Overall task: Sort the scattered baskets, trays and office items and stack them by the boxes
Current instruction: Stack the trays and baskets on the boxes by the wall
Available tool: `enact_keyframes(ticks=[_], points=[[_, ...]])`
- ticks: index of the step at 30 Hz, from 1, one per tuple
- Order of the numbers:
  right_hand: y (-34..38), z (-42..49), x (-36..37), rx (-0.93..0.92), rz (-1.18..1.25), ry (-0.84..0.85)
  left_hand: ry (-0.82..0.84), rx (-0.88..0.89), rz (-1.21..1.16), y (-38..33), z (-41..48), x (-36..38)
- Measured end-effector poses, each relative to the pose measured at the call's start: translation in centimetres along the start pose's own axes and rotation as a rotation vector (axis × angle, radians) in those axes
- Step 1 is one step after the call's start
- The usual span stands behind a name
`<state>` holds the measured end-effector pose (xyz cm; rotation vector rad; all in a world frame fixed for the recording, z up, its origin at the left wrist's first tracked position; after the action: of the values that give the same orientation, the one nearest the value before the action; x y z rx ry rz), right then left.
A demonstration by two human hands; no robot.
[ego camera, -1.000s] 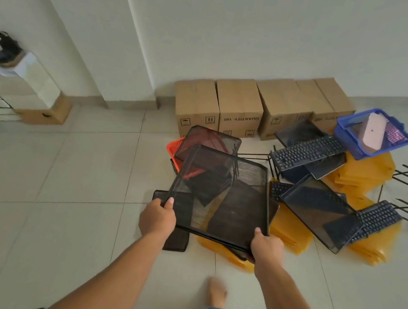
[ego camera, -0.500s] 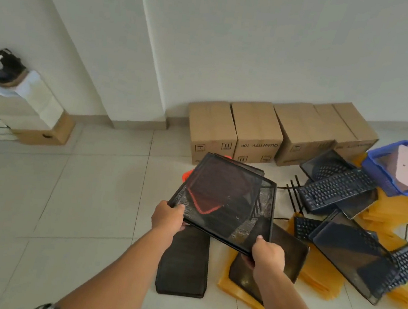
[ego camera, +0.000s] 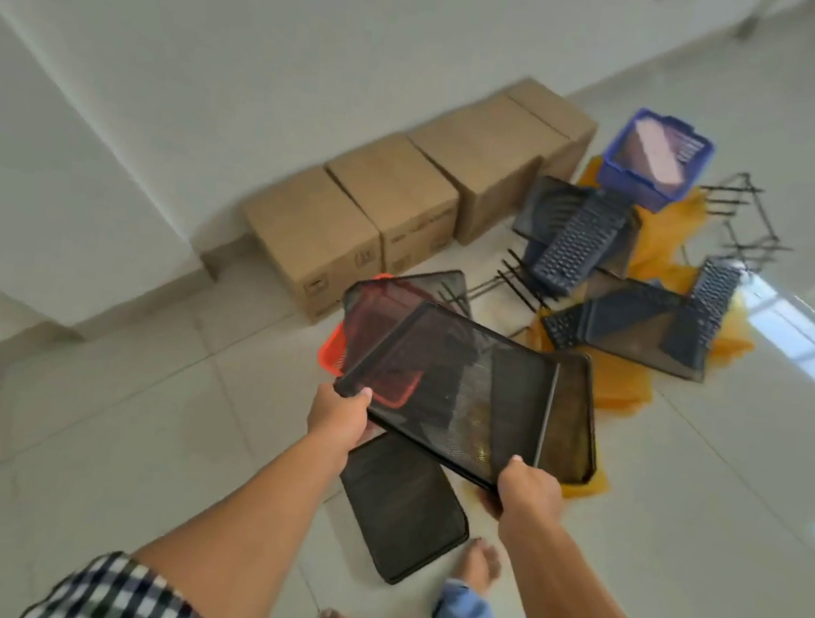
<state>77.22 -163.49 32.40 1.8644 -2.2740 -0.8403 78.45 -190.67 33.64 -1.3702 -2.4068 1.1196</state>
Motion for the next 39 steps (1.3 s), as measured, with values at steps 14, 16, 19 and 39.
enact_keyframes(ticks=[14, 16, 19, 39], points=[[6.0, 11.4, -6.4, 0.086, 0.094, -0.154, 0.160, -0.170, 0.018, -2.1, 1.3, 21.1], [7.5, 14.3, -6.2, 0.132, 0.083, -0.138, 0.132, -0.180, 0.074, -2.1, 3.0, 23.7], [9.7, 18.6, -5.7, 0.183, 0.125, -0.125, 0.136, -0.233, 0.176, -1.4, 6.2, 27.9], [16.2, 45.5, -0.1, 0.111, -0.099, 0.049, 0.383, -0.279, 0.501, 3.3, 20.6, 47.2]])
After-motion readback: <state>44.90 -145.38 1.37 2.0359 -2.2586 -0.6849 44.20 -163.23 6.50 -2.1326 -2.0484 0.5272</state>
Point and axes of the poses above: each hand's wrist, its own z-axis towards the middle knuckle, its own x-axis out of the palm, y = z × x, the point moved 6 cm from there along z, towards the middle knuckle, and after that the axes turned 2 degrees about y, right-handed, at the moved point
